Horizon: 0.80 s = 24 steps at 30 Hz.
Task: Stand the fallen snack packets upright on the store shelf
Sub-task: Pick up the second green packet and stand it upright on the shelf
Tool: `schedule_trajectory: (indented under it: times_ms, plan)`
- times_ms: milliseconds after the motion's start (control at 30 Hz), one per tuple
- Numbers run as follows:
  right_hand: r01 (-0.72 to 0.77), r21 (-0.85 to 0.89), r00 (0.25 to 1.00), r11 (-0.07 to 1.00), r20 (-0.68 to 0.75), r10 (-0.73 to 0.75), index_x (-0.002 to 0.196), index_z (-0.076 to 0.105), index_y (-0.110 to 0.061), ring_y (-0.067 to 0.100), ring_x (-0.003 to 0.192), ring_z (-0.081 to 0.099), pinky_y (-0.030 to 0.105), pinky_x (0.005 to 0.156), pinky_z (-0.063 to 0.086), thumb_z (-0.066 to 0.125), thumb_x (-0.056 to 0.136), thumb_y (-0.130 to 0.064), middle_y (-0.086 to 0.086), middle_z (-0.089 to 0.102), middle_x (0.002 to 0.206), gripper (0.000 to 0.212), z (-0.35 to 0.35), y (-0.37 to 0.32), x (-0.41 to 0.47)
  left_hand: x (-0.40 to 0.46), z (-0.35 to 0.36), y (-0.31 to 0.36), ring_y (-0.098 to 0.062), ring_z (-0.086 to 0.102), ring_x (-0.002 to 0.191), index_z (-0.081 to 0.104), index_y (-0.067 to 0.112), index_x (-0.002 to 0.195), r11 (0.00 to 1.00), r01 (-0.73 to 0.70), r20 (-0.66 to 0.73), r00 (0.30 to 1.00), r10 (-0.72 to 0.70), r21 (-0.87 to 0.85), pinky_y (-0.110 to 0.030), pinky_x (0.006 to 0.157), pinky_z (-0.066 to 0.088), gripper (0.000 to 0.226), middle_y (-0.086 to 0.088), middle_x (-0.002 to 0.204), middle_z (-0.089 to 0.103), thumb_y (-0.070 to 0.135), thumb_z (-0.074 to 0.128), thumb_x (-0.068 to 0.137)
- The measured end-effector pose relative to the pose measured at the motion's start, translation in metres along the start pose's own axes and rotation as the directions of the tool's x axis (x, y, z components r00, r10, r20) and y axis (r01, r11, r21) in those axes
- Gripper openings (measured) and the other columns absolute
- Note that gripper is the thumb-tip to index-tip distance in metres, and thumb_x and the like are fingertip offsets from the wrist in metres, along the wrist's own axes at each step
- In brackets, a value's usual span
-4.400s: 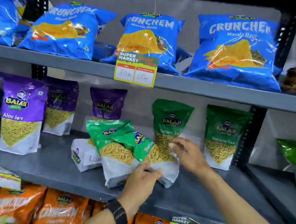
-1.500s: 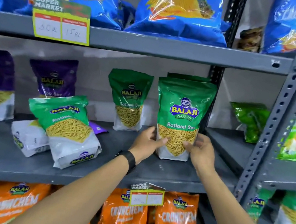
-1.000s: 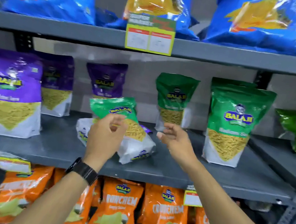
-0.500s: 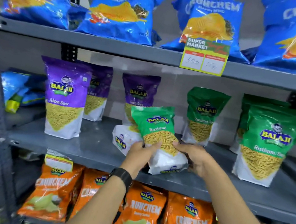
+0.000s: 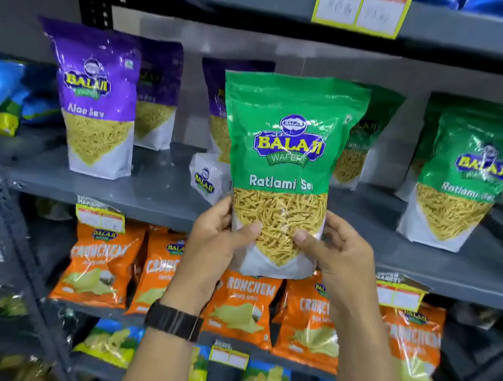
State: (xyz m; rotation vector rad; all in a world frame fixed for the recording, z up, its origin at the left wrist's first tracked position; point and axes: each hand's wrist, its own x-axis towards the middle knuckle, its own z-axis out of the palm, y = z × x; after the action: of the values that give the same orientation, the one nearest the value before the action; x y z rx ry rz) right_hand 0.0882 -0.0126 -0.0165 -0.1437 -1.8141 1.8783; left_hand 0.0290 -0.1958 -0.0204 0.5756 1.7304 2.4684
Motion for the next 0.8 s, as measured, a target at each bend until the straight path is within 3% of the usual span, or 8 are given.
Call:
schedule_trajectory:
  times_ms: [133,267,367,500,800]
  plan:
    - [0.022,-0.042,1.0,0.999,0.019,-0.021,0.116,0.077,-0.034,0.012,0.107,0.077,0.04,0.092,0.061,0.092,0.075,-0.024,-0.009,0.083,0.115,0.044,-0.001,0.01,-0.023,-0.028,-0.007,-0.006,-0.012,0.08,0.114,0.076,0.025,0.13,0.998,-0.032,-0.011,0.999,0.032,0.06,-0.02,0.086,0.062,0.042,0.001,0.122,0.085,0.01,0.072,0.09]
    - [0.043,-0.025,0.999,0.999,0.023,-0.043,0.117,0.077,-0.039,0.013,0.105,0.078,0.029,0.083,0.063,0.091,0.064,-0.039,-0.008,0.083,0.114,0.055,-0.001,0.016,-0.039,-0.043,-0.017,-0.012,-0.015,0.079,0.116,0.075,0.026,0.132,0.994,-0.063,0.001,0.998,0.063,0.086,-0.021,0.088,0.061,0.042,0.001,0.126,0.083,0.012,0.071,0.093]
    - [0.034,-0.018,0.999,0.999,0.041,-0.033,0.116,0.077,-0.039,0.013,0.105,0.078,0.031,0.086,0.063,0.091,0.068,-0.033,-0.008,0.083,0.115,0.05,-0.001,0.022,-0.046,-0.048,-0.022,-0.015,-0.015,0.079,0.114,0.074,0.023,0.133,0.993,-0.062,0.0,0.998,0.063,0.1,-0.021,0.087,0.061,0.043,0.0,0.126,0.083,0.009,0.071,0.092]
    - [0.006,0.008,0.999,1.0,0.054,-0.006,0.108,0.079,-0.042,0.01,0.098,0.079,0.023,0.077,0.062,0.09,0.075,-0.012,-0.007,0.084,0.111,0.046,0.001,0.028,-0.049,-0.048,-0.023,-0.018,-0.01,0.079,0.112,0.075,0.026,0.13,0.992,-0.063,0.003,0.998,0.063,0.112,-0.018,0.087,0.06,0.045,0.003,0.123,0.084,0.004,0.07,0.091]
    - [0.007,0.006,1.0,1.0,0.008,-0.007,0.116,0.076,-0.029,0.011,0.099,0.079,0.023,0.079,0.063,0.092,0.072,-0.014,-0.006,0.084,0.111,0.049,-0.014,0.023,-0.036,-0.034,-0.004,-0.016,-0.009,0.08,0.11,0.075,0.026,0.129,0.991,-0.069,0.031,0.997,0.065,0.117,-0.017,0.086,0.061,0.044,0.004,0.119,0.085,0.002,0.07,0.092]
